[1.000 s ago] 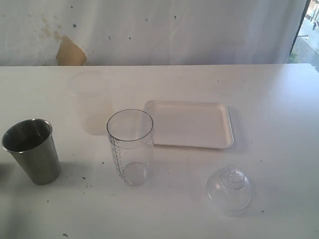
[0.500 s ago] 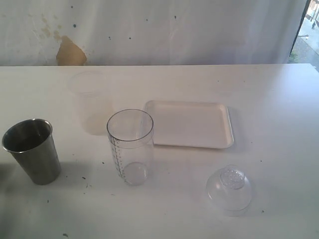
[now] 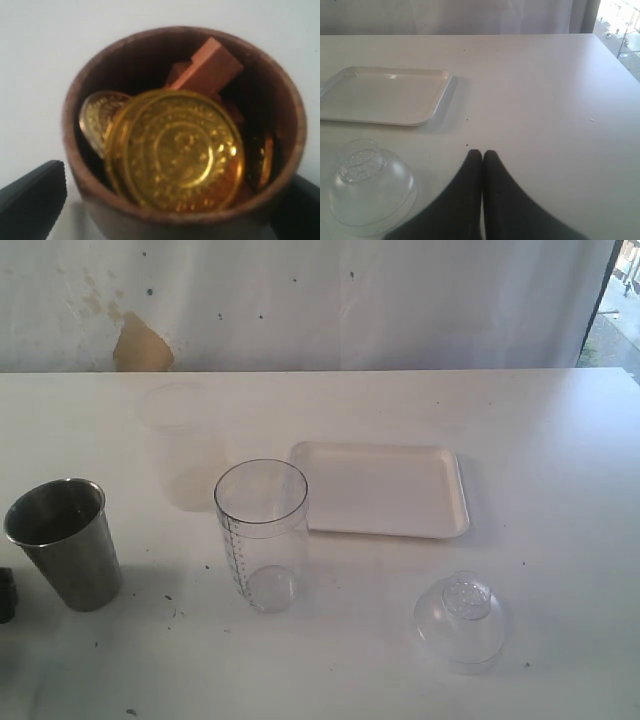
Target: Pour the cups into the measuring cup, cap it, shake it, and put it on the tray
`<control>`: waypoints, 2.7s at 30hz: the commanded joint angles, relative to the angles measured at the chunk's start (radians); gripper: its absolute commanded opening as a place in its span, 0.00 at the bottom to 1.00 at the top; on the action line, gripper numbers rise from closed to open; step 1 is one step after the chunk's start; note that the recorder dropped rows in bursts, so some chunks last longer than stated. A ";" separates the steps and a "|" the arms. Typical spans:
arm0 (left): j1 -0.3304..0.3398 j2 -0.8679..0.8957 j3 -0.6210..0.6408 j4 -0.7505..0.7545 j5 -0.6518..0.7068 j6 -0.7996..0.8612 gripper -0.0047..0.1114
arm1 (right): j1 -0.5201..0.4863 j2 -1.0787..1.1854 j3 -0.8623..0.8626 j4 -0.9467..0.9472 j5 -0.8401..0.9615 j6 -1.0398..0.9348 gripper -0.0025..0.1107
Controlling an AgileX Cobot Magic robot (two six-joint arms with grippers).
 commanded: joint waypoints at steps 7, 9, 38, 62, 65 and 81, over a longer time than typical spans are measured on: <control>0.000 0.022 -0.038 -0.015 0.005 0.037 0.94 | 0.001 -0.005 0.003 0.000 -0.002 -0.004 0.02; 0.000 0.022 -0.045 -0.015 0.027 0.037 0.93 | 0.001 -0.005 0.003 0.000 -0.002 -0.004 0.02; 0.000 -0.205 -0.112 -0.182 0.158 0.181 0.04 | 0.001 -0.005 0.003 0.000 -0.002 -0.004 0.02; -0.432 -0.425 -0.732 0.059 0.904 0.326 0.04 | 0.001 -0.005 0.003 0.000 -0.002 -0.004 0.02; -0.512 -0.380 -0.732 0.085 0.831 0.326 0.04 | 0.001 -0.005 0.003 0.000 -0.002 -0.004 0.02; -0.569 -0.223 -0.732 0.388 0.652 0.406 0.04 | 0.021 -0.005 0.003 0.000 -0.002 -0.004 0.02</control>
